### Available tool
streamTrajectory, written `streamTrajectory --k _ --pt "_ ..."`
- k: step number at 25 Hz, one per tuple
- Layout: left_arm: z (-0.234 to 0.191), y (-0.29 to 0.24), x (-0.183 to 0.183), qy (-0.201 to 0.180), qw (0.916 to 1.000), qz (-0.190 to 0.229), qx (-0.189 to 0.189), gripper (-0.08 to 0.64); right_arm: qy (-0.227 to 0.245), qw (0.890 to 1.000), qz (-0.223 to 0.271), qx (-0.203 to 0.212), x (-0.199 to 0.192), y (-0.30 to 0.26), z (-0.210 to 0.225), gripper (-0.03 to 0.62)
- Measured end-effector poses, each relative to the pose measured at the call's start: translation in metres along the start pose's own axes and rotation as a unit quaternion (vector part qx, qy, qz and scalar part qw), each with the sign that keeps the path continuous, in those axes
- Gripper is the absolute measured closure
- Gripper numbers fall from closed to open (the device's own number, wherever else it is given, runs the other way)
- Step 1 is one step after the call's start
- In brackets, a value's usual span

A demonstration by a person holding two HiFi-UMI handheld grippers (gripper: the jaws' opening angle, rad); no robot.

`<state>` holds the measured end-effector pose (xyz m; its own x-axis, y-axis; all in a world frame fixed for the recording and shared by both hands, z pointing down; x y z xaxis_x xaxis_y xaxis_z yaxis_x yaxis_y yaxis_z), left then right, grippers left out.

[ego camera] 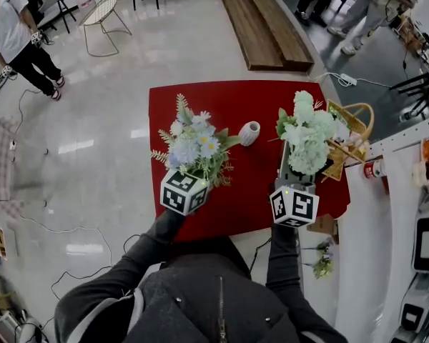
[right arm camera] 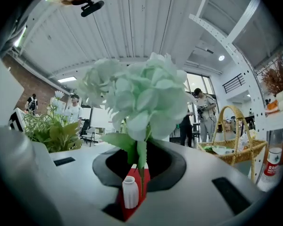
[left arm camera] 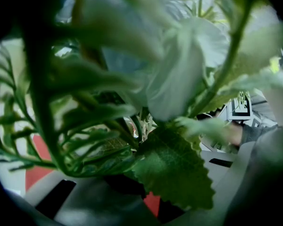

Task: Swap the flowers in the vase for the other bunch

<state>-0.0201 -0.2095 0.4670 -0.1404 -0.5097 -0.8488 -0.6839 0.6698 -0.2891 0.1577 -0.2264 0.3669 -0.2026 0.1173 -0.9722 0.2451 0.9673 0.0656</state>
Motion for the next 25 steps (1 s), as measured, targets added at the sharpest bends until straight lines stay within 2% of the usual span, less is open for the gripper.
streamTrajectory --k 12,25 --pt "0.008 -0.003 -0.006 -0.001 1.0000 -0.003 -0.002 0.528 -0.034 0.997 -0.069 0.000 -0.060 0.046 -0.020 0.540" --pt "0.013 -0.004 -0.003 -0.003 0.9999 0.003 -0.011 0.526 -0.045 0.996 -0.078 0.005 -0.068 0.058 -0.027 0.540"
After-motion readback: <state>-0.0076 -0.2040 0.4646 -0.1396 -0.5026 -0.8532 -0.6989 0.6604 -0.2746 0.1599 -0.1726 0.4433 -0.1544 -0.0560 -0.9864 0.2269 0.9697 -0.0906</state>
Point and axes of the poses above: the fingertips, and each gripper's own axes: y backward along the fingers, z to its right, x out of its top, the point moved 3 cm from there along y, backward along the fingers, and after that the axes turned 10 degrees about y, right-handed, at the moved point
